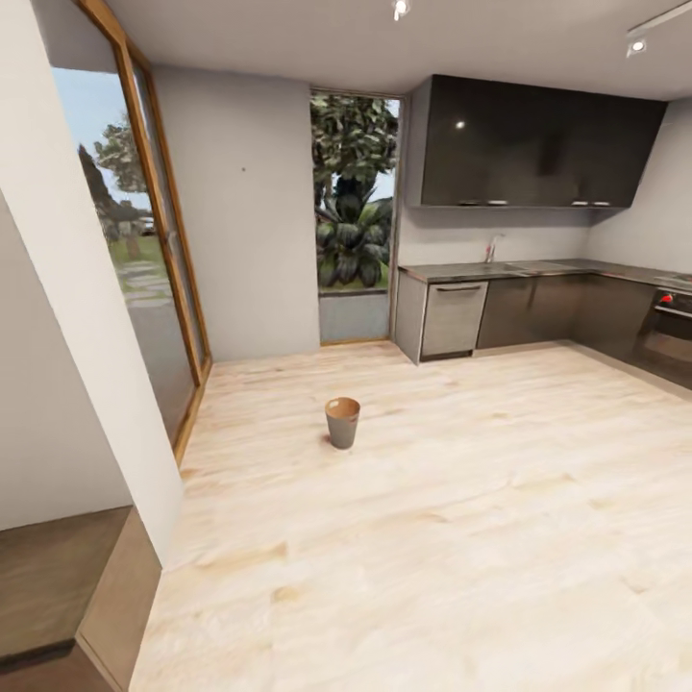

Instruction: Put the three can of soda from the living room inside the tash can in the kitchen.

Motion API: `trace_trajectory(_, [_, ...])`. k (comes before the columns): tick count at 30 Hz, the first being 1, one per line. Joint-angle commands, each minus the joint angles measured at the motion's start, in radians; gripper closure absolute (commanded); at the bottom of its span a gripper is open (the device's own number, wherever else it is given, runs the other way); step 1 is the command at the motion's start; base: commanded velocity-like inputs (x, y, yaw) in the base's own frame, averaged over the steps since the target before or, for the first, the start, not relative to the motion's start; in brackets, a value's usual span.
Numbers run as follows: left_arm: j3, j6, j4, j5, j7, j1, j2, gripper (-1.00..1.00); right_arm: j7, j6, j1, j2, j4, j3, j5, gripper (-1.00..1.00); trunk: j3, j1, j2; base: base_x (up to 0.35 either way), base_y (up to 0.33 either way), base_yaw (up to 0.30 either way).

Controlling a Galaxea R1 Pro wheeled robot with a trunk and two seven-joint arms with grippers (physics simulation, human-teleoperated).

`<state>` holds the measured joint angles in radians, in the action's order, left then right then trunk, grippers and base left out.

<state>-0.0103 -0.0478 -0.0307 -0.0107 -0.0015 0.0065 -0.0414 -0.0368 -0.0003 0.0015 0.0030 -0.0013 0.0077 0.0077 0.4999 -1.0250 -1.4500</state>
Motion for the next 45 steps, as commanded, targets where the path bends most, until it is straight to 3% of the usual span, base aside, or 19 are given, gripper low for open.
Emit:
trace_trajectory(1, [0.0, 0.0, 0.0, 0.0, 0.0, 0.0, 0.0, -1.0, 0.0, 0.0, 0.0, 0.0, 0.0, 0.0, 0.0, -1.0, 0.001, 0.0, 0.0, 0.327, -0.15, 0.168])
trace_trajectory(26, [0.001, -0.001, 0.0, 0.0, 0.0, 0.0, -0.003, -1.0, -0.001, 0.0, 0.0, 0.001, 0.002, 0.001, 0.001, -1.0, 0.004, 0.0, 0.0, 0.304, -0.212, 0.021])
trace_trajectory(45, [0.001, -0.001, 0.0, 0.0, 0.008, 0.0, -0.003, -1.0, 0.0, 0.0, 0.0, 0.003, 0.0, 0.002, 0.001, -1.0, 0.021, 0.0, 0.0, 0.293, -0.224, 0.191])
